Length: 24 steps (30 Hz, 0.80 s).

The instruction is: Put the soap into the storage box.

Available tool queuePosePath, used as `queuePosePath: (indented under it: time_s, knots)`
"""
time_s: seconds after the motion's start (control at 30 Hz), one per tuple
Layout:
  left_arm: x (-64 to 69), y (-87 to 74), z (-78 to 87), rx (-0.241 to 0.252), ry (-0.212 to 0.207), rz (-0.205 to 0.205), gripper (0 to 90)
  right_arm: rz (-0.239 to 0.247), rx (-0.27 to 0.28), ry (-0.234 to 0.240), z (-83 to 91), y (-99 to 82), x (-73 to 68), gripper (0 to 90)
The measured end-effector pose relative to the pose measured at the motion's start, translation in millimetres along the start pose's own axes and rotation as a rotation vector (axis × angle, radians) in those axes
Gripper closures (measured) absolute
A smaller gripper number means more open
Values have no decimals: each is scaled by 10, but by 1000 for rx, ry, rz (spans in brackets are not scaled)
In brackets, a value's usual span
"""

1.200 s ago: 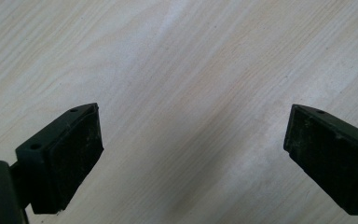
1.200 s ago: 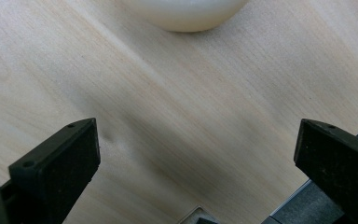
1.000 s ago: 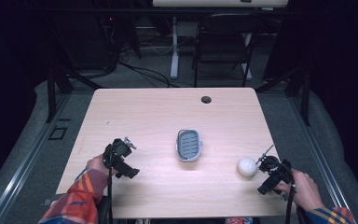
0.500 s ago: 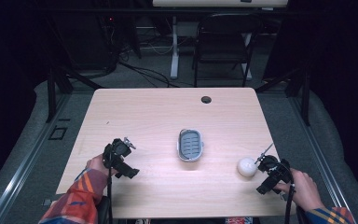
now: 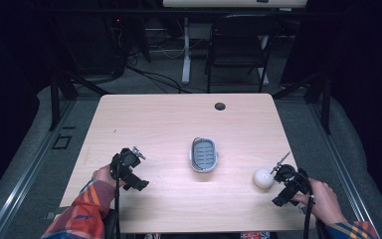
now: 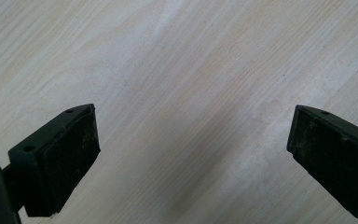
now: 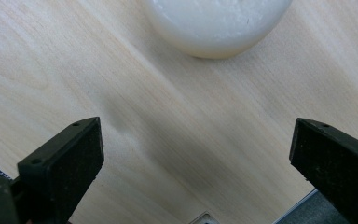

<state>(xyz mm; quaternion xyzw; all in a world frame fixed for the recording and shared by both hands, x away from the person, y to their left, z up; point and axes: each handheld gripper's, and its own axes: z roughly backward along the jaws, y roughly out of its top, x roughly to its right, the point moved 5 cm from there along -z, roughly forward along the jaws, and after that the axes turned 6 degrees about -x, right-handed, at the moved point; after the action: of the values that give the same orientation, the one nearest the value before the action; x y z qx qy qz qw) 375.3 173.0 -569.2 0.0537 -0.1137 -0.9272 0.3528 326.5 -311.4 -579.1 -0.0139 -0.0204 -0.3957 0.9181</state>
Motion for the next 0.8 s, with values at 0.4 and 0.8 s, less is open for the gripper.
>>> queuePosePath:
  time_s: [0.4,0.8]
  knots:
    - [6,5,-1,3,-5,-4,11,39,12,-27,64,111,-26,0]
    - [13,10,-6,1,-7,-6,10,76,52,-42,78,276,-92,0]
